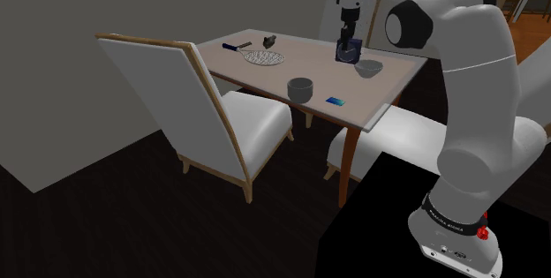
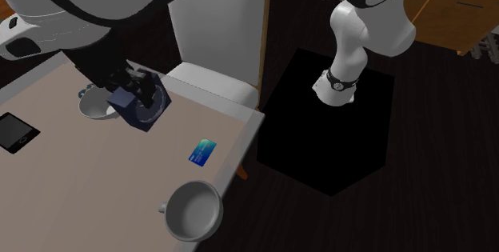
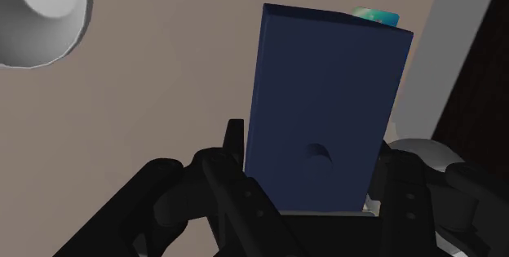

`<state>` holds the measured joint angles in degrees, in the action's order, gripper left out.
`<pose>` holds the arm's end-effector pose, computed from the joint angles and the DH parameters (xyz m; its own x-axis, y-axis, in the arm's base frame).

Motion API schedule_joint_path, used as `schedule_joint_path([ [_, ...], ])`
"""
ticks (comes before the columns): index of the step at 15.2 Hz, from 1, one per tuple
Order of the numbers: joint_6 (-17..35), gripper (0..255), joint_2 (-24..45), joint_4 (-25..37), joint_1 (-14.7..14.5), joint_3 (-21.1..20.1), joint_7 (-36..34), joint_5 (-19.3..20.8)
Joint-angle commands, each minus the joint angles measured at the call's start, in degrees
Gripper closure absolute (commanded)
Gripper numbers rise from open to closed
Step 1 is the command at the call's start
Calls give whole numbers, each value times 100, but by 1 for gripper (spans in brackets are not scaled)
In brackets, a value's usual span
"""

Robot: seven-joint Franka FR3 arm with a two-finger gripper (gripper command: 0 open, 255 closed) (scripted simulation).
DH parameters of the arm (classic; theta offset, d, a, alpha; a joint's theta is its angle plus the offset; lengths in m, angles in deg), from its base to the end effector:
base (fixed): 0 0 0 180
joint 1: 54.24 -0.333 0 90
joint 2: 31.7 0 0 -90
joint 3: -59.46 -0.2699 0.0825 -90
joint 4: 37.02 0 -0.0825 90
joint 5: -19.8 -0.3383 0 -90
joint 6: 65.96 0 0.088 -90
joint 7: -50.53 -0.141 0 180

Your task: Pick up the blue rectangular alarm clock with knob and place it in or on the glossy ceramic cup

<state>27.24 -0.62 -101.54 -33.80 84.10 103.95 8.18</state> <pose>0.5063 -0.3829 0.4463 0.9820 0.1887 -0.0112 0.1888 -0.9820 0.0091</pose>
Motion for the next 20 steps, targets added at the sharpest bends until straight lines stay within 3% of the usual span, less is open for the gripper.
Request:
schedule_joint_path([
  [1, -66, 255, 56, 128, -140, -49, -213, 4],
  [7, -284, 255, 242, 549, -597, -204, -888, 20],
  [12, -654, 255, 673, 1367, -866, -352, -1451, -35],
  [15, -1067, 255, 1177, 2305, -925, -464, -1809, -113],
  [16, -1536, 255, 1741, 3370, -815, -571, -2035, -195],
  [17, -1243, 255, 1480, 2798, -942, -528, -1991, -151],
  [20, -746, 255, 1148, 1945, -1128, -466, -1933, -98],
])
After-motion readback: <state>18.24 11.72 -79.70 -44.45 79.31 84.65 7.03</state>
